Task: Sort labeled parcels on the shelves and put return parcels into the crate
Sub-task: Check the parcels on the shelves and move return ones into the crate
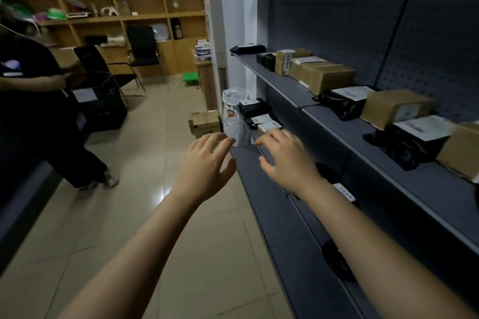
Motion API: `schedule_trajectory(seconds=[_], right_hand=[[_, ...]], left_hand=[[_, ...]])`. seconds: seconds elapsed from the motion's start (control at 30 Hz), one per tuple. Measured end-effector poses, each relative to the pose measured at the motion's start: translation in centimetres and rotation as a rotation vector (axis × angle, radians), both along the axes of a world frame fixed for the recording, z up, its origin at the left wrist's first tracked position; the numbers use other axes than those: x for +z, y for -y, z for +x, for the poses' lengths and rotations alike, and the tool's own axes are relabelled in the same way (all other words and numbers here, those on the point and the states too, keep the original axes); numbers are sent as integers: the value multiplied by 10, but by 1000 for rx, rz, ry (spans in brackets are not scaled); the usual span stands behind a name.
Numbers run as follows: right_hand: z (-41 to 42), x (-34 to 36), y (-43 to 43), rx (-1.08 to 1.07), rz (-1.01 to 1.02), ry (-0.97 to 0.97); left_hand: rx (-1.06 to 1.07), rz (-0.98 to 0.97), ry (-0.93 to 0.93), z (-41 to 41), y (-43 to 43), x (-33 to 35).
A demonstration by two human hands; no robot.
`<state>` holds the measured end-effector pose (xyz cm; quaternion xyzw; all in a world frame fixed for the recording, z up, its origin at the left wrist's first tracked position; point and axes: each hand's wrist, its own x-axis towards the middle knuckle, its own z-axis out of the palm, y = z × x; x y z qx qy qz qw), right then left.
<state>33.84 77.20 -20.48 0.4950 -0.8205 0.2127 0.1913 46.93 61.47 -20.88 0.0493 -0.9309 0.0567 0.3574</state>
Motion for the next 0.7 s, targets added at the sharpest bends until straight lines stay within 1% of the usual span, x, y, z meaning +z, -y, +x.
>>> schedule_trajectory(seconds=[0.17, 0.3, 0.53, 0.7], right_hand=[[-43, -2, 66, 28, -15, 28], [-73, -6, 130, 1, -6, 40], [-122, 6, 254, -57, -16, 31], [-158, 11, 324, -85, -18, 24]], left_hand=[[-9, -7, -15, -42, 66, -5], [-28, -35, -24, -74, 135, -9], [-78, -91, 20, -128, 267, 11], [-81, -92, 29, -166, 340, 20]])
